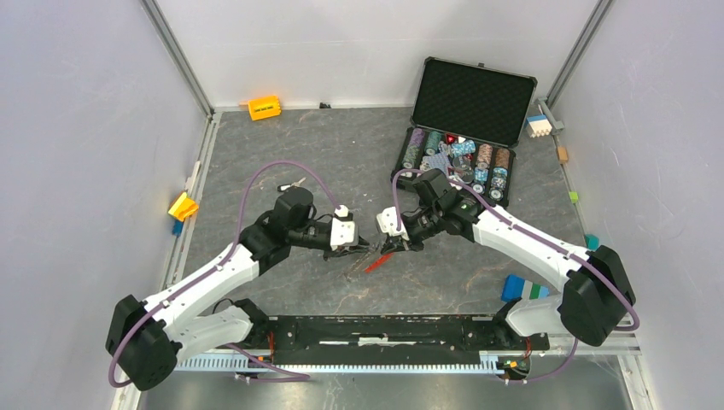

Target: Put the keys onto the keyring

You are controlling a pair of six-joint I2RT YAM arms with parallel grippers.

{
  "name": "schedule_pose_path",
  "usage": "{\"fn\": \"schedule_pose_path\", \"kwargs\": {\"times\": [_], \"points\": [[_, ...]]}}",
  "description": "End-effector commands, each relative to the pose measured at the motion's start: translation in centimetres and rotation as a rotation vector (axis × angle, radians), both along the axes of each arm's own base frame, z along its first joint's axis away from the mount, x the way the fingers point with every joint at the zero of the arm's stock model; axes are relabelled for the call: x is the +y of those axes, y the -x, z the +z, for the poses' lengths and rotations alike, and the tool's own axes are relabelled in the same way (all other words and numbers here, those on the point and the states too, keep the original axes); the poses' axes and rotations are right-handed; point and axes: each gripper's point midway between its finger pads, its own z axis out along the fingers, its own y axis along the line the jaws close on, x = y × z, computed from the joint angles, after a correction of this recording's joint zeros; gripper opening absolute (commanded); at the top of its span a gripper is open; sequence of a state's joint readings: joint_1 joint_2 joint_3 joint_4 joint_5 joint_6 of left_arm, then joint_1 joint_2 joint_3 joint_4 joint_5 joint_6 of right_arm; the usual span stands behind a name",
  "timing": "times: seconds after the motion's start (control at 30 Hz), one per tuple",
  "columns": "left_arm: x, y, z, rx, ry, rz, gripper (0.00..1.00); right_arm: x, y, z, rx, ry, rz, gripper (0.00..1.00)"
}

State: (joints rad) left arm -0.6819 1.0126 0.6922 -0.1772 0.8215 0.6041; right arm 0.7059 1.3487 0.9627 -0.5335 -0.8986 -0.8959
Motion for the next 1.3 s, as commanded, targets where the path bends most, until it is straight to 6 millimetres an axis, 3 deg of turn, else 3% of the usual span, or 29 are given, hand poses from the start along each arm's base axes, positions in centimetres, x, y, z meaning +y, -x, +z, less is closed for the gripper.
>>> {"fn": "schedule_pose_path", "kwargs": {"times": [0.0, 0.6, 0.77, 0.87, 0.93, 1.03, 1.13, 1.2, 1.27], "points": [[-0.4, -0.1, 0.0, -0.042, 0.018, -0.038, 0.26, 0.4, 0.1, 2.4, -0.049, -0.071, 0.031, 0.0], [-0.7, 0.1, -0.1, -0.021, 0.029, -0.061, 0.2, 0.2, -0.1, 2.2, -0.053, -0.068, 0.022, 0.0], [-0.8, 0.3, 0.0, -0.017, 0.035, -0.068, 0.13, 0.2, -0.2, 2.2, -0.056, -0.066, 0.018, 0.0], [-0.7, 0.5, 0.3, -0.015, 0.04, -0.068, 0.02, 0.2, -0.5, 2.0, -0.057, -0.06, 0.006, 0.0], [-0.5, 0.6, 0.7, -0.002, 0.043, -0.056, 0.02, 0.2, -0.8, 2.0, -0.055, -0.056, -0.01, 0.0], [-0.5, 0.1, 1.9, 0.054, 0.045, 0.015, 0.02, 0.2, -1.3, 1.7, -0.051, -0.039, -0.029, 0.1], [-0.7, -0.9, 3.5, 0.127, 0.049, 0.106, 0.02, 0.5, -1.6, 1.7, -0.039, -0.031, -0.03, 0.32], [-0.9, -1.4, 4.2, 0.161, 0.033, 0.156, 0.02, 0.6, -1.9, 2.1, -0.04, -0.026, -0.034, 0.54], [-1.0, -2.1, 4.3, 0.177, 0.006, 0.209, 0.02, 0.7, -2.5, 2.7, -0.063, -0.022, -0.051, 0.66]]}}
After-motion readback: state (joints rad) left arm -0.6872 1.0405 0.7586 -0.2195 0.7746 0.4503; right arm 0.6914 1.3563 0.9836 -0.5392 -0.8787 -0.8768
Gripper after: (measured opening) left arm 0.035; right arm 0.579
